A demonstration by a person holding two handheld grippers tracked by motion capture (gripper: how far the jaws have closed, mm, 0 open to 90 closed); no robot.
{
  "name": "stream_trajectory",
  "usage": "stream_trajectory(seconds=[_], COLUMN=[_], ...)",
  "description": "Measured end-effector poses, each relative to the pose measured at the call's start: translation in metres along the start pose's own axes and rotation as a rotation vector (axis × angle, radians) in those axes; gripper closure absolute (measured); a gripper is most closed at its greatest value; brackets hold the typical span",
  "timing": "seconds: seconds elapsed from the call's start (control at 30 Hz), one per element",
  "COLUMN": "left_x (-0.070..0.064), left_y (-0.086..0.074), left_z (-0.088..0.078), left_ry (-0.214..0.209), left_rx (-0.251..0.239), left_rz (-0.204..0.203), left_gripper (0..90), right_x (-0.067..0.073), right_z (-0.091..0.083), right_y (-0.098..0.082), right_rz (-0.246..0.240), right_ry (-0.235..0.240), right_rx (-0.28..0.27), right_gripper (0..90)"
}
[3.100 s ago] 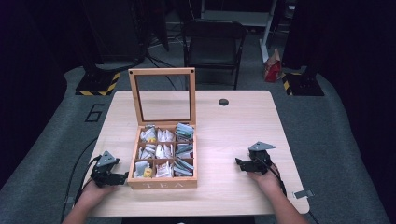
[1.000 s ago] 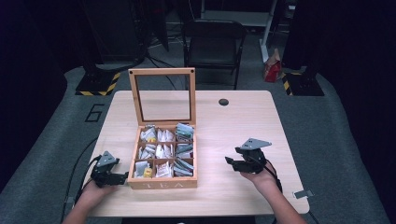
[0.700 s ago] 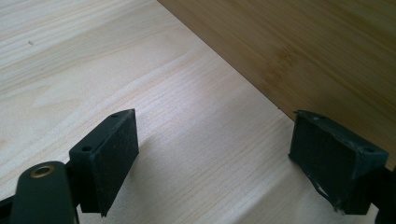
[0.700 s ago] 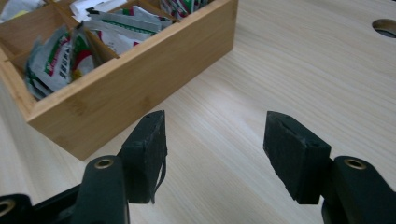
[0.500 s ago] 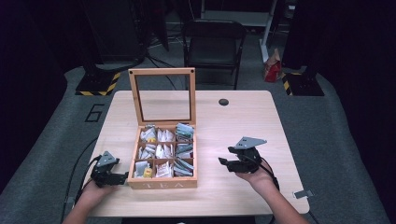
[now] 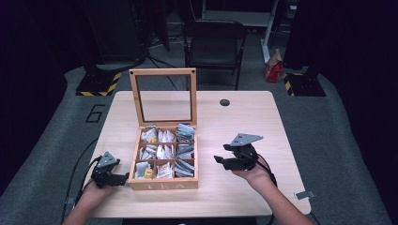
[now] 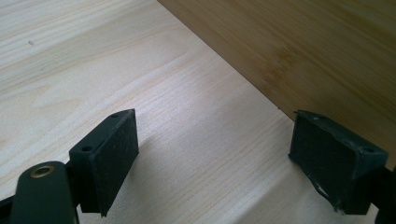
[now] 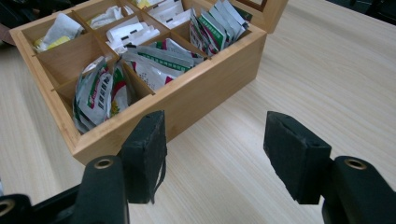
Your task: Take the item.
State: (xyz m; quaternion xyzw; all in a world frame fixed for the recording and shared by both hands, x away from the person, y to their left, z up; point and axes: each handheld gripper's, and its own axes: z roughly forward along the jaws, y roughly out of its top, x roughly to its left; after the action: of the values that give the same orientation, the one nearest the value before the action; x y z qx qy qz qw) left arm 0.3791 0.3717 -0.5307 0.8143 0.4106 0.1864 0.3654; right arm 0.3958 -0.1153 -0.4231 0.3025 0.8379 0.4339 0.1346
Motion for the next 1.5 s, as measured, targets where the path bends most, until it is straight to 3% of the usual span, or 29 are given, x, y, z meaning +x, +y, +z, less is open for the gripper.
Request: stream_trajectory(seconds=[0.83,1.5], left_x=[0.0,0.0], left_y=[0.0,0.0], left_z=[0.0,0.0], left_ry=[0.0,0.0], left_rx=[0.001,0.001], left_rz=[0.001,0.001], left_gripper=[15.0,15.0], right_x=[0.02,0.032], right_z=[0.013,0.034], right_y=[0.03,0.037], right_rz=[-0.034,-0.064], right_ry=[0.102,0.145], right_rx=[-0.015,-0.01], right_gripper=[40.4,46.1])
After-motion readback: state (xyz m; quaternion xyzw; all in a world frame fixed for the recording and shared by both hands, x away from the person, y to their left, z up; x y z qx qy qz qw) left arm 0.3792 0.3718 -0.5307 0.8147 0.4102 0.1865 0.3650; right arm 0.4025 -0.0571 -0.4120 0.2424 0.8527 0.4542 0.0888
